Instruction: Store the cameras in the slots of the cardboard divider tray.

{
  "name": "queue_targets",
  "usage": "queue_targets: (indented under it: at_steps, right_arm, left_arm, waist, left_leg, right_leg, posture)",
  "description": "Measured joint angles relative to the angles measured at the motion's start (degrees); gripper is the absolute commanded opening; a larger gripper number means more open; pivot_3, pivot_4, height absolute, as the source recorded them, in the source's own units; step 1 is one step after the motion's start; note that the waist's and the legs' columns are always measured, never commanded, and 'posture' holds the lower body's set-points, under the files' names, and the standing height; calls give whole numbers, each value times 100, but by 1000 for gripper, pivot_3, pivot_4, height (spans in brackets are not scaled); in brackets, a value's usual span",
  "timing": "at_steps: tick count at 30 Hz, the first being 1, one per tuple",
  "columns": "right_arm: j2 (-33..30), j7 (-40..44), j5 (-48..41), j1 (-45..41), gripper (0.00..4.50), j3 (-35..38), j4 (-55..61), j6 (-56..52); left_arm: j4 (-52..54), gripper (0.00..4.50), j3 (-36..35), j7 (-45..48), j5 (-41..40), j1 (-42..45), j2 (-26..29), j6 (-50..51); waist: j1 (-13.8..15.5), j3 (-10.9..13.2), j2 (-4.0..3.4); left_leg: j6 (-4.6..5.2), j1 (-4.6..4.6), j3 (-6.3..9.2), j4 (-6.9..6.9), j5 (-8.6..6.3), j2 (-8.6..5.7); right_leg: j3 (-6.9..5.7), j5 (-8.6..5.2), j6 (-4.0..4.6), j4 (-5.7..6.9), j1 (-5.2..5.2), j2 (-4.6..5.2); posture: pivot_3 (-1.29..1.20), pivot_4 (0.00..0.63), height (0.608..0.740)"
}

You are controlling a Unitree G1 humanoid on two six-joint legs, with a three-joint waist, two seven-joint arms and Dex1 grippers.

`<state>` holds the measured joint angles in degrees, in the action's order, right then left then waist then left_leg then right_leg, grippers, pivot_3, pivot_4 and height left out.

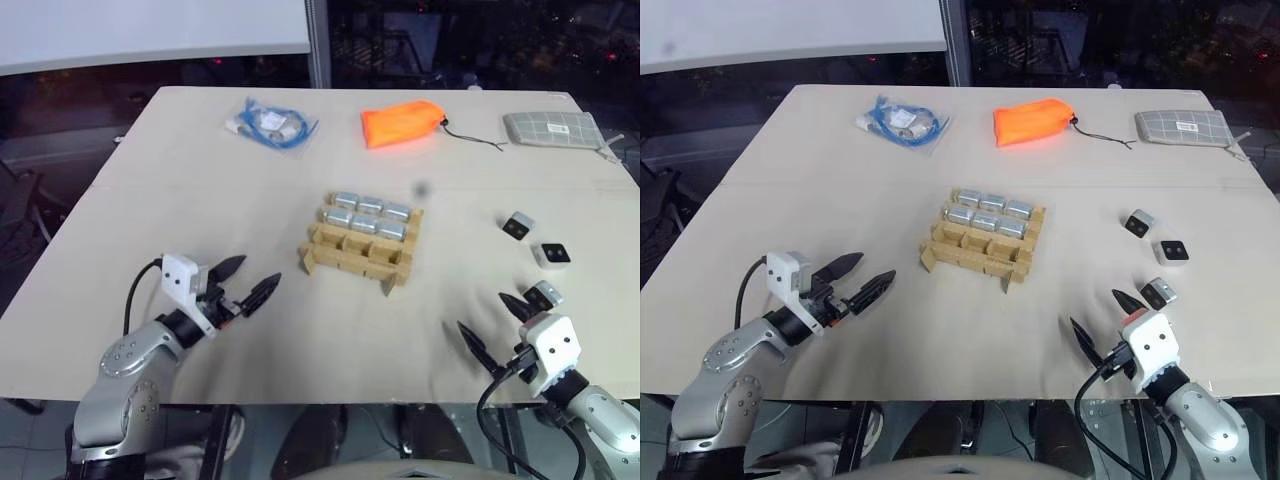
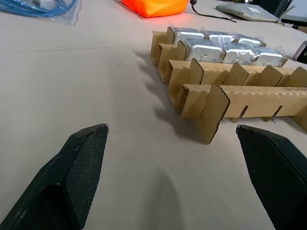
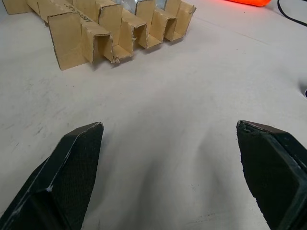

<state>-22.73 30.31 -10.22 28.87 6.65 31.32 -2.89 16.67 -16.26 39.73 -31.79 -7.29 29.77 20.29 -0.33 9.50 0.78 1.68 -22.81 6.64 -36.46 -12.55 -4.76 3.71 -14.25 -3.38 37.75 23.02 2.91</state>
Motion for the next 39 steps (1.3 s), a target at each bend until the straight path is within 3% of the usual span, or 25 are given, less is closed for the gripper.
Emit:
queue_targets:
  at_steps: [3, 8, 13, 19, 28, 33, 39]
  right_arm:
    - [-122, -21, -43, -293, 4405, -3, 82, -322]
    - [-638, -163, -710, -1695, 4405, 238, 1017, -1686]
    - [-1124, -317, -1057, -2457, 4405, 778, 896, -2620]
    - [-2702, 185, -1374, -3034, 4405, 1527, -324, -4063]
    - [-3585, 488, -1641, -3986, 4405, 1576, -1682, -5415]
    - [-3688, 730, -1480, -3928, 4405, 1583, -2025, -4985]
    - [-3717, 1709, -2057, -2725, 4405, 2323, -1288, -5265]
  left_arm:
    - [10, 4460, -21, 162, -222, 18, -3, 29]
    - [432, 4460, -18, 637, -977, 434, 16, 103]
    - [918, 4460, 225, 856, -1312, 796, 289, 407]
    - [1334, 4460, 710, 1288, -1479, 1218, 653, 679]
    - [1356, 4460, 949, 1771, -1504, 1410, 923, 743]
    - [1359, 4460, 963, 1900, -1503, 1317, 984, 731]
    - [1433, 4460, 868, 1917, -1498, 1055, 1040, 683]
  waist:
    - [-14, 1, 0]
    - [-5, 1, 1]
    - [76, 4, -3]
    - [119, 8, -8]
    - [90, 15, -20]
    - [113, 15, -21]
    - [120, 10, -32]
  left_leg:
    - [0, -2, -1, 0, 0, 0]
    - [0, -5, 13, -2, 0, 1]
    - [33, -18, 11, 2, 10, -7]
    - [38, -21, 10, 5, 10, -9]
    - [44, -22, -5, 14, 7, -6]
    - [47, -37, 6, 14, 5, -6]
    - [51, -96, 21, 7, 3, -7]
  right_leg:
    - [2, -4, -7, -1, 0, 0]
    - [-16, 7, 11, -2, -1, 0]
    - [-46, 21, -7, -21, -1, 8]
    - [-52, 20, -5, -31, -5, 12]
    - [-40, 21, -6, -39, -1, 11]
    - [-51, 22, -7, -60, 0, 12]
    - [-62, 25, -8, -67, 47, 13]
  posture:
    - [0, 150, 740]
    - [0, 150, 740]
    - [0, 150, 740]
    - [0, 150, 740]
    - [0, 150, 740]
    - [0, 150, 740]
    - [0, 150, 740]
